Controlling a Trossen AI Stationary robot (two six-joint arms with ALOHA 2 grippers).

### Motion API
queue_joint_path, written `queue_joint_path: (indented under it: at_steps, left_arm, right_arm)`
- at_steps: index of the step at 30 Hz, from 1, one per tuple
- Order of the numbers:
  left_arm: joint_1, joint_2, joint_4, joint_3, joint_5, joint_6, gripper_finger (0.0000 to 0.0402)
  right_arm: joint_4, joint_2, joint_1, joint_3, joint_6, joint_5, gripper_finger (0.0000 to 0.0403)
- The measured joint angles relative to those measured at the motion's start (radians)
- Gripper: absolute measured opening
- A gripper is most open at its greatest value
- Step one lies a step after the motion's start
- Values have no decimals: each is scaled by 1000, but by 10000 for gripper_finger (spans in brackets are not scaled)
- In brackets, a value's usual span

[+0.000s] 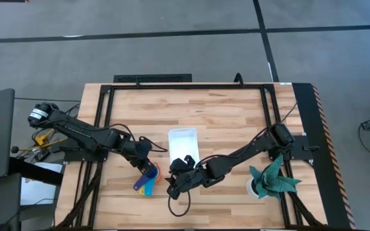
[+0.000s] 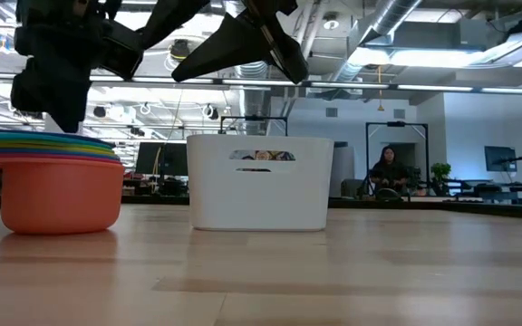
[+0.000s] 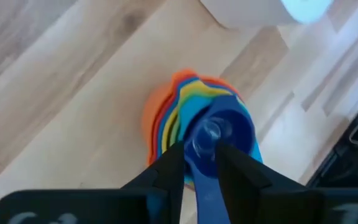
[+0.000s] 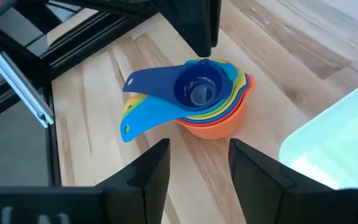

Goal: Nest measuring cups in basket
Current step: Stack the dark blue nest measuring cup into the blue nest measuring cup

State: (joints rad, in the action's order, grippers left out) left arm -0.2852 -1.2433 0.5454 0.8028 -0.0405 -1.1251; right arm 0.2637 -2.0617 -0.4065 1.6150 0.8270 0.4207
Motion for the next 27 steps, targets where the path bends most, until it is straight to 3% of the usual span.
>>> queue_joint_path:
  at_steps: [5, 10, 12, 18, 24, 27]
  left_arm:
    - [-29, 37, 42, 1, -18, 28, 73]
    - [-95, 65, 237, 1, 40, 67, 47]
    - [-132, 63, 293, 0, 82, 63, 35]
    - [-220, 27, 201, -44, 105, -13, 3]
    - [-280, -35, 84, -57, 88, -78, 6]
    - [-298, -68, -11, -57, 70, -91, 7]
  right_arm:
    - [17, 0, 25, 0, -139, -9, 189]
    - [1, -26, 86, 1, -294, -181, 176]
    - [2, -29, 104, -1, -312, -183, 168]
    - [-1, -42, 156, 0, -408, -188, 143]
    - [25, -41, 176, 0, -415, -187, 126]
    - [27, -40, 163, 0, -463, -245, 122]
